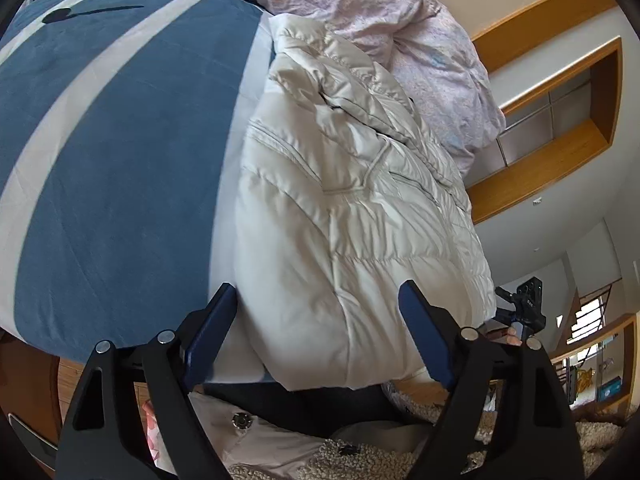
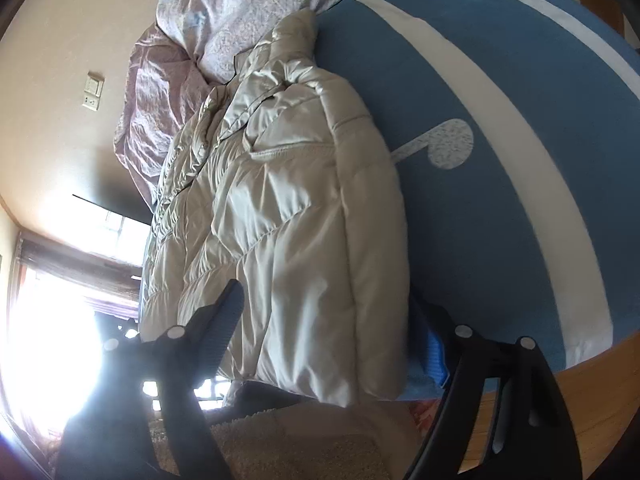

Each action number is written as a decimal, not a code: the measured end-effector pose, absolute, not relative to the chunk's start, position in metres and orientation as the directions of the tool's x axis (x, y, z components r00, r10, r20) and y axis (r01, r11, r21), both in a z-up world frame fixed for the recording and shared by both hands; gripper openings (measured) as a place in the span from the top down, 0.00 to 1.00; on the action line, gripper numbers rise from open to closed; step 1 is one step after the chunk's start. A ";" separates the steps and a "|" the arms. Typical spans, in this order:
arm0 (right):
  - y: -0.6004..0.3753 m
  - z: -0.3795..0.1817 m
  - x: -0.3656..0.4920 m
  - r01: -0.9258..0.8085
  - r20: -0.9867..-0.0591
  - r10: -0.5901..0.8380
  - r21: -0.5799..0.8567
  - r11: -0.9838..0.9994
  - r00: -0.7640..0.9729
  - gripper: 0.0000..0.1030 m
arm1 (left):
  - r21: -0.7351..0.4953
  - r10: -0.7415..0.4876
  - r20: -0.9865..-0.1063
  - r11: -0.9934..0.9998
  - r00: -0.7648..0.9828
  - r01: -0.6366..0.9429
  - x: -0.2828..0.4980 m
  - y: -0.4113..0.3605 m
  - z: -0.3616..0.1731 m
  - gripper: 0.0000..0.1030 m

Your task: Fold large clothes

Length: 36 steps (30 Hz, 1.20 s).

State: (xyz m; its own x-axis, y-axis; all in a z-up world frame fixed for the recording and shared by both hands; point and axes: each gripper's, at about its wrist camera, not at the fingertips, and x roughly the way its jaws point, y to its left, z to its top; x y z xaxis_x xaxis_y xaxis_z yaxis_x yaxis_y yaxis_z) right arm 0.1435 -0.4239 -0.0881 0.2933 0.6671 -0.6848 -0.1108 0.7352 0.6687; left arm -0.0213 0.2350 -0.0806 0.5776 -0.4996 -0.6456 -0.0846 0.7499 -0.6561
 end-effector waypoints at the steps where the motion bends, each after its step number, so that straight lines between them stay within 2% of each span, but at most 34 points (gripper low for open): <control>1: -0.422 -0.088 0.142 -0.118 -0.684 0.670 0.669 0.734 0.289 0.25 | -0.660 -0.504 -0.641 0.746 0.578 -0.081 -0.023 0.233 -0.081 0.19; 12: -0.411 -0.091 0.135 -0.162 -0.643 0.718 0.705 0.691 0.266 0.39 | -0.743 -0.571 -0.570 0.665 0.591 -0.073 -0.033 0.222 -0.091 0.29; 24: -0.403 -0.095 0.133 -0.188 -0.655 0.712 0.688 0.701 0.254 0.47 | -0.687 -0.512 -0.627 0.719 0.587 -0.106 -0.031 0.217 -0.094 0.56; 25: -0.402 -0.095 0.133 -0.191 -0.665 0.703 0.678 0.710 0.253 0.56 | -0.665 -0.494 -0.645 0.738 0.583 -0.110 -0.031 0.214 -0.092 0.61; 26: -0.400 -0.095 0.132 -0.191 -0.673 0.696 0.670 0.717 0.250 0.60 | -0.650 -0.480 -0.657 0.752 0.581 -0.114 -0.031 0.213 -0.092 0.70; 28: -0.399 -0.094 0.131 -0.190 -0.680 0.687 0.661 0.726 0.257 0.73 | -0.640 -0.466 -0.658 0.760 0.591 -0.114 -0.031 0.213 -0.089 0.80; 29: -0.400 -0.094 0.131 -0.190 -0.680 0.685 0.659 0.727 0.262 0.75 | -0.643 -0.462 -0.650 0.757 0.603 -0.114 -0.032 0.214 -0.086 0.84; 31: -0.402 -0.087 0.131 -0.190 -0.675 0.680 0.656 0.731 0.286 0.81 | -0.654 -0.456 -0.622 0.750 0.636 -0.103 -0.034 0.217 -0.077 0.87; 36: -0.399 -0.057 0.129 -0.238 -0.636 0.669 0.632 0.738 0.385 0.84 | -0.643 -0.420 -0.568 0.763 0.707 -0.064 -0.035 0.220 -0.046 0.88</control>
